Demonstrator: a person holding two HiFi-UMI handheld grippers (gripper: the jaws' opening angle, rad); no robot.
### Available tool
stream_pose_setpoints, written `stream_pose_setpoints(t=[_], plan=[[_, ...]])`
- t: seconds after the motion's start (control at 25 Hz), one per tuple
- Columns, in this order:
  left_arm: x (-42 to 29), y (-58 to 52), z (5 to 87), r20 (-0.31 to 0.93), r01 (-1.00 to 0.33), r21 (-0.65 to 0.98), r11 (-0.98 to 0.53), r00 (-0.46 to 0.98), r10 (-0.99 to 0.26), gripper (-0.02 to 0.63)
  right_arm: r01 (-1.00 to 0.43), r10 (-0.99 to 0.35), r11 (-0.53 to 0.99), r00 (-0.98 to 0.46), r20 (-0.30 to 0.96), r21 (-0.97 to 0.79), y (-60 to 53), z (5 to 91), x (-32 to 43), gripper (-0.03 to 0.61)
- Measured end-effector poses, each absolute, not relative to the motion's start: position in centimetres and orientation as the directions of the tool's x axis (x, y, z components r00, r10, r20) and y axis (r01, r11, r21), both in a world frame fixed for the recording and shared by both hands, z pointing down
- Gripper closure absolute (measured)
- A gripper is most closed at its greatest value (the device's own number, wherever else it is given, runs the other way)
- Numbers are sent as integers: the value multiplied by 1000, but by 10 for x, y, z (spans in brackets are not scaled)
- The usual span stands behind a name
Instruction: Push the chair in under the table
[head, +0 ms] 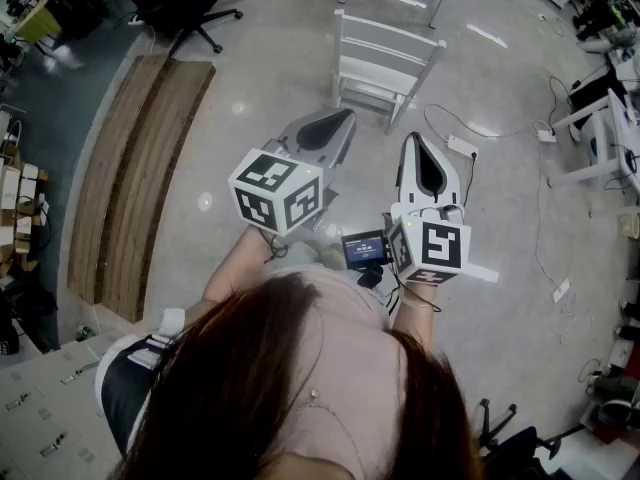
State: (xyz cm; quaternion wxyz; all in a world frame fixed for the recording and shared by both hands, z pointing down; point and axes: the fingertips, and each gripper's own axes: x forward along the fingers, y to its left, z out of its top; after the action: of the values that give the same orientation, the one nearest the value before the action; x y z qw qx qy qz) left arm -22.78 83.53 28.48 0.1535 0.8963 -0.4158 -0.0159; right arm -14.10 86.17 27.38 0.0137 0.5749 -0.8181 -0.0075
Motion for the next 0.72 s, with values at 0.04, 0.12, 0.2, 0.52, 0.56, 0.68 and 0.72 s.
stream_pose_setpoints(t=[0.04,0.12,0.2,0.52,0.56,0.68,0.72], plan=[[-225,834,285,102,-744,281,-607,652,-752,606,-941,-941,338,-338,15,28,860,273,-138,563],[-217,832,287,107,-750,266,-606,648,-754,606,-940,-940,341,-341,16,25,857,272,-132,563],[-209,830,288,110,-753,258,-605,645,-756,606,-935,-936,353,-353,13,20,856,274,-126,563],[-187,821,290,98,-783,251,-569,605,-790,606,-920,-920,392,-392,10,25,848,282,-99,563],[-188,821,290,96,-789,251,-561,597,-796,606,-918,-918,396,-396,11,22,847,283,-98,563],[-189,820,289,96,-799,256,-544,581,-808,606,-915,-915,404,-404,15,8,846,286,-93,563],[-189,820,290,99,-802,257,-540,578,-810,606,-914,-914,406,-406,14,3,845,287,-92,563]])
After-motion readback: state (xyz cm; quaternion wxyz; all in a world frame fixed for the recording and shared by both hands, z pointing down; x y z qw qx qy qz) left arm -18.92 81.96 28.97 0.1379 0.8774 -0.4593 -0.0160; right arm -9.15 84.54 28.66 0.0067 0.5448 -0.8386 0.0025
